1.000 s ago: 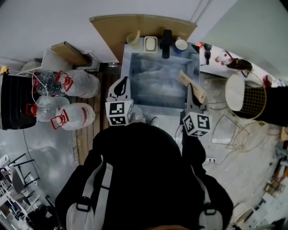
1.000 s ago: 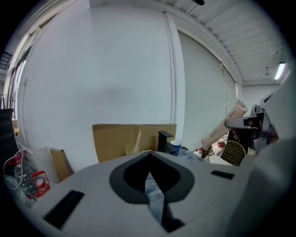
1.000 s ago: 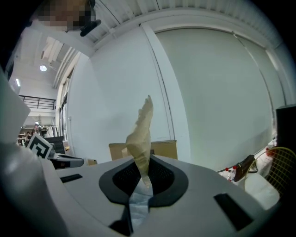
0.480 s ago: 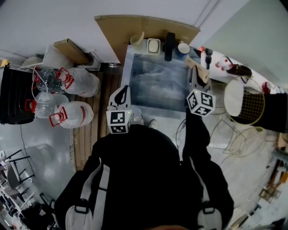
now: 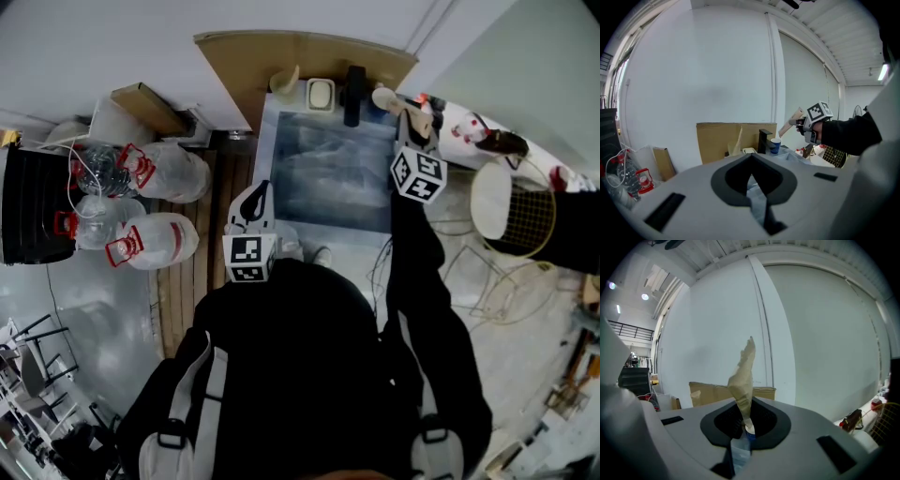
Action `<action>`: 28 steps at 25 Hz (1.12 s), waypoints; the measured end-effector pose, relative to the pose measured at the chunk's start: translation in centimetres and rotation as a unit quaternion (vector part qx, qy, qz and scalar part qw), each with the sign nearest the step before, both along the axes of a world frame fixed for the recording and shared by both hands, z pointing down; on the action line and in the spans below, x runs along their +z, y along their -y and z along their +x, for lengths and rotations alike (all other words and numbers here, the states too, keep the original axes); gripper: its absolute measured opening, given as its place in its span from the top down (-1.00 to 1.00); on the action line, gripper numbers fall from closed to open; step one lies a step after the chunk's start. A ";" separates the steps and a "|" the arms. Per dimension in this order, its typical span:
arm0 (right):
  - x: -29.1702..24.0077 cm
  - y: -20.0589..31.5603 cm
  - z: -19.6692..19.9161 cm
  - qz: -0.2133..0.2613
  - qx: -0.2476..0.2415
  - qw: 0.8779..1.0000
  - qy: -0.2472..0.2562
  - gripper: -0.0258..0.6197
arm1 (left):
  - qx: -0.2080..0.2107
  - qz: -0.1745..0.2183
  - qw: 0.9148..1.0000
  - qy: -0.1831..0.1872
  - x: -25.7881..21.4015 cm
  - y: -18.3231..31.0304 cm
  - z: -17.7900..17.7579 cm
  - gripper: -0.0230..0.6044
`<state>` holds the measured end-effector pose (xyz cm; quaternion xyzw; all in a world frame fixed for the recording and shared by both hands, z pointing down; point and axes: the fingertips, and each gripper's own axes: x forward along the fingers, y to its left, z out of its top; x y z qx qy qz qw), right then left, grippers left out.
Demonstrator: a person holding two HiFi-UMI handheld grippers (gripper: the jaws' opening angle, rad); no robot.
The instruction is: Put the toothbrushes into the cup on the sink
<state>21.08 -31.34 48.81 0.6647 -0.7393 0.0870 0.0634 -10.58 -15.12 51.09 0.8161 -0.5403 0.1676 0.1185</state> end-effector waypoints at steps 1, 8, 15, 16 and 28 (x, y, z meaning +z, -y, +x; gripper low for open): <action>0.5 0.6 0.2 -0.006 0.002 1.000 0.001 0.83 | 0.002 -0.001 1.000 0.000 0.0 0.0 0.1 0.92; 4.6 3.6 0.7 -0.054 0.002 0.999 0.006 0.83 | 0.025 -0.012 1.000 -0.006 0.6 -0.3 0.9 0.92; 7.8 5.5 1.1 -0.097 0.010 0.995 -0.008 0.83 | 0.017 0.003 1.000 -0.006 0.1 -0.4 0.2 0.92; 8.1 5.7 1.1 -0.105 0.011 0.994 -0.013 0.83 | 0.015 0.003 1.000 -0.006 0.1 -0.4 0.0 0.92; 9.4 6.0 1.2 -0.135 0.005 0.990 -0.034 0.37 | 0.018 -0.006 1.000 0.005 0.8 -1.6 -0.2 0.92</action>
